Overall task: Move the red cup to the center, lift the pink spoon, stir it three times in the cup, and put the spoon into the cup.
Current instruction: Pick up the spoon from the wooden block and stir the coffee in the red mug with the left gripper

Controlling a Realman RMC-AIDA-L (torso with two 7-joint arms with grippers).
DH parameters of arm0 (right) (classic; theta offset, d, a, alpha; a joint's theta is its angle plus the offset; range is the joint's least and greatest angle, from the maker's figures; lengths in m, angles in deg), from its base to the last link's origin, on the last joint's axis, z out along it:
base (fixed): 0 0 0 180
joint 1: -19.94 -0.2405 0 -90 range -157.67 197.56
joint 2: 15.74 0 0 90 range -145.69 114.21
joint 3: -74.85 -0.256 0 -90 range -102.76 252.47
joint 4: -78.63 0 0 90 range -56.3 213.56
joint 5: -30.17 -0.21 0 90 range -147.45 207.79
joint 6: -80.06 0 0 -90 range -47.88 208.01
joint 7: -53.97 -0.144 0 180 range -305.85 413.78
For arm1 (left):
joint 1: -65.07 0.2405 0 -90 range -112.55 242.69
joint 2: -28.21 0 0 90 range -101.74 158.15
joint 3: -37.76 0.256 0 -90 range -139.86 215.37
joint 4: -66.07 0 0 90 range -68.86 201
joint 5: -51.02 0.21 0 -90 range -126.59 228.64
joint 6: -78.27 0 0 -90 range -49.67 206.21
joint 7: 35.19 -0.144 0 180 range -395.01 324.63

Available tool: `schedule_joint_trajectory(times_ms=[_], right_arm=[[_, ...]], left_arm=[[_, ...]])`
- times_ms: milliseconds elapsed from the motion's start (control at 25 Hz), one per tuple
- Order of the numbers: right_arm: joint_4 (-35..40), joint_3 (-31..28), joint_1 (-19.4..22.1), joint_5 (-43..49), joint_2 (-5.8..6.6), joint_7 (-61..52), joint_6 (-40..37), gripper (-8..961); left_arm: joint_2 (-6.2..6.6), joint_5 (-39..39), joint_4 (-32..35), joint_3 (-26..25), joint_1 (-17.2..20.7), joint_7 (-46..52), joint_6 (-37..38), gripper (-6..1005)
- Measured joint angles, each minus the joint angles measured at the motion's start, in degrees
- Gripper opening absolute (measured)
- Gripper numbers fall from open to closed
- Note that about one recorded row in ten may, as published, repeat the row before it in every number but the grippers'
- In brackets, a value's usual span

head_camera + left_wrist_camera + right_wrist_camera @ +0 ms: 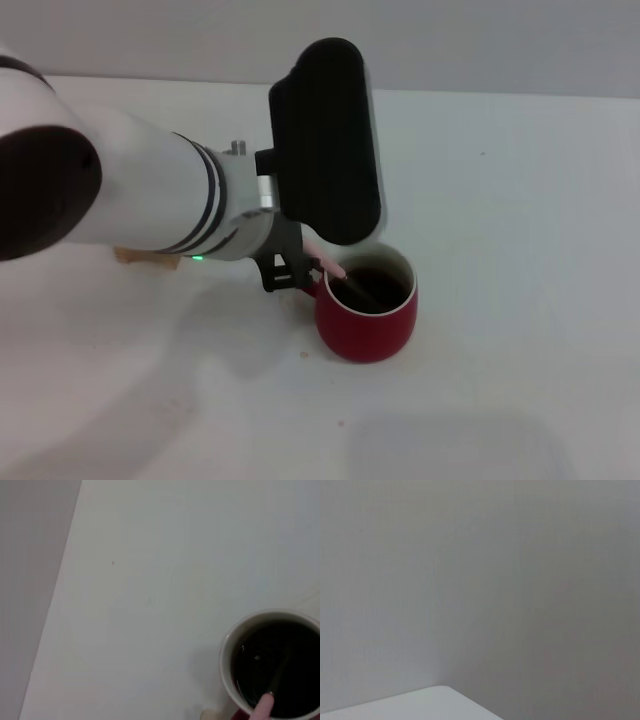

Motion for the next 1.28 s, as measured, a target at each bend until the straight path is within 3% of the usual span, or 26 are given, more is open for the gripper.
schedule_joint_trajectory(times_ms=[880,1080,1280], right_arm=[[-0.05,0.0,-0.1,0.0,0.0,0.0,-0.01,0],[-0.12,0.0,-0.09,0.0,0.0,0.0,0.0,0],[-0.14,0.0,-0.09,0.0,0.0,0.0,0.11,0]], left_arm=[[0.03,-0.92,1.89,-0.72,-0.39,-0.91,0.09,483],[-0.03,-0.95,1.74,-0.58,-0.33,-0.92,0.12,339],[-0.05,-0.97,1.25,0.06,-0.24,-0.93,0.13,329]])
